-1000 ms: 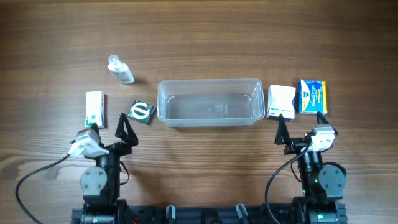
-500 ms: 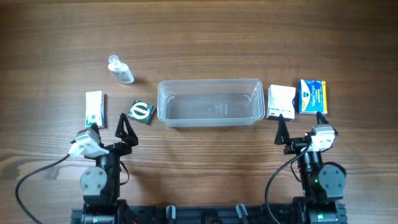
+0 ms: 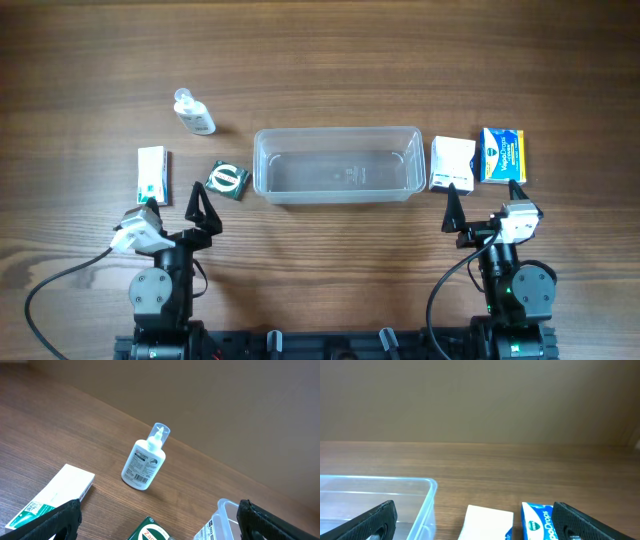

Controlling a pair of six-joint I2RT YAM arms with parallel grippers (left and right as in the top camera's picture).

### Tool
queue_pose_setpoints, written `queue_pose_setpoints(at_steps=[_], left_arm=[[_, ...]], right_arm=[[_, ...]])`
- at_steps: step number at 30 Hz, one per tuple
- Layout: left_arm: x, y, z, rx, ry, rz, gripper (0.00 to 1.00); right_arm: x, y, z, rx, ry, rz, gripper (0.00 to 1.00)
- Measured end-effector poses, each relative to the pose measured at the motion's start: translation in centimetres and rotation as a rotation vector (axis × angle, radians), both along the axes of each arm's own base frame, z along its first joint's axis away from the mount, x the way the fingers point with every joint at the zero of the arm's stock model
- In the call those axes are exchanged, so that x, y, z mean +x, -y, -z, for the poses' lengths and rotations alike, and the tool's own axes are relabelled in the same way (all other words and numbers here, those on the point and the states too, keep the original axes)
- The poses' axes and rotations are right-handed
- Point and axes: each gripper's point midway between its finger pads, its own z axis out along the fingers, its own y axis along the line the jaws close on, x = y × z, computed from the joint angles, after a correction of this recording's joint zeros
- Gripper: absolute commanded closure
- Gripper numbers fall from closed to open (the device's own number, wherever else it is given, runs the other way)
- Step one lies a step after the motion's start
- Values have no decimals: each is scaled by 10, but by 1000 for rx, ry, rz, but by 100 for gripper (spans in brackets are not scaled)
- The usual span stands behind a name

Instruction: Pack container

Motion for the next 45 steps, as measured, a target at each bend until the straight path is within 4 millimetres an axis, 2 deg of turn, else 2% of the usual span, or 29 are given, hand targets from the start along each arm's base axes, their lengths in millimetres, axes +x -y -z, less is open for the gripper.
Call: queue_pose_setpoints(at_steps=[5, 8, 11, 13, 17, 19, 22, 24, 26, 29, 33, 35, 38, 42, 45], left_arm=[[0, 0, 0, 0, 0, 0, 0], [0, 0, 0, 0, 0, 0, 0], [0, 0, 0, 0, 0, 0, 0], [0, 0, 0, 0, 0, 0, 0], [0, 0, 0, 0, 0, 0, 0], [0, 0, 0, 0, 0, 0, 0], [0, 1, 1, 0, -2, 3, 0], [0, 1, 1, 0, -3, 3, 0], [0, 1, 1, 0, -4, 3, 0], [0, 1, 1, 0, -5, 3, 0], [0, 1, 1, 0, -5, 3, 0], [0, 1, 1, 0, -5, 3, 0], [0, 1, 1, 0, -5, 3, 0], [0, 1, 1, 0, -5, 3, 0], [0, 1, 1, 0, -5, 3, 0]], right_arm=[[-1, -12, -3, 177, -3, -65, 0], [-4, -29, -5, 326, -28, -164, 0], [-8, -41, -11, 388, -45, -236, 0], [-12, -46, -33, 406, -26, -271, 0], [-23, -45, -101, 391, -14, -270, 0], [-23, -41, -121, 359, -93, -232, 0], [-10, -33, -128, 314, -256, -154, 0], [4, -25, -122, 291, -389, -87, 0], [26, -18, -115, 267, -514, -27, 0], [56, -17, -98, 249, -652, 2, 0], [89, -17, -54, 232, -807, 19, 0], [102, -13, -23, 226, -895, 41, 0], [110, -2, 18, 231, -1011, 93, 0], [108, 13, 70, 236, -1172, 156, 0], [105, 13, 92, 226, -1243, 159, 0]])
